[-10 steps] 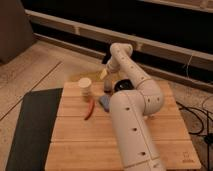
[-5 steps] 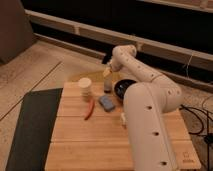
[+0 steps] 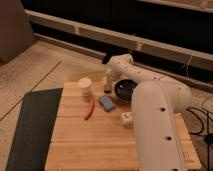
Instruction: Place the eraser on the white sponge
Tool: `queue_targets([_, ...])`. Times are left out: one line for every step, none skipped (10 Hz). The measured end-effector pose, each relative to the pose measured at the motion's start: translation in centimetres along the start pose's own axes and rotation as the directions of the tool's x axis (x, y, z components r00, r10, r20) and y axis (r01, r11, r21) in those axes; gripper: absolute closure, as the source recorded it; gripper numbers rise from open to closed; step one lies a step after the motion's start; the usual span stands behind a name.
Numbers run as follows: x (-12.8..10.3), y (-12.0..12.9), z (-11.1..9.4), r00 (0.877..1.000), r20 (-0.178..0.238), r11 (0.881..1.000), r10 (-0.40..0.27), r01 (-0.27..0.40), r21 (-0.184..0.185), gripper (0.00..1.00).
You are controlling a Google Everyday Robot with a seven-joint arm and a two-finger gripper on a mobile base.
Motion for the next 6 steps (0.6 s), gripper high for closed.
queue_targets([0.1,0.1,0.3,1.0,-0.008,1.0,0.012,-0.012,0.002,0.35])
queue_targets([0.0,0.0,0.4,1.0,-0.013,1.0,0.028,-0.028,0.007,0.35])
queue_targets([-0.3,-0.3,0.6,0.998,-0.017,0.998,0.058,-0.058,0.018,0.35])
queue_targets([-0.4,-0.8,0.9,0.996,-0.024,0.996,0.086,-0.085,0.032,0.35])
queue_targets([-0.5,-1.4,1.4,0.993,-0.038,0.992,0.115,-0.113,0.054,0.35])
queue_targets([-0.5,-1.6,1.9,0.99,-0.057,0.99,0.13,-0.126,0.068,0.35])
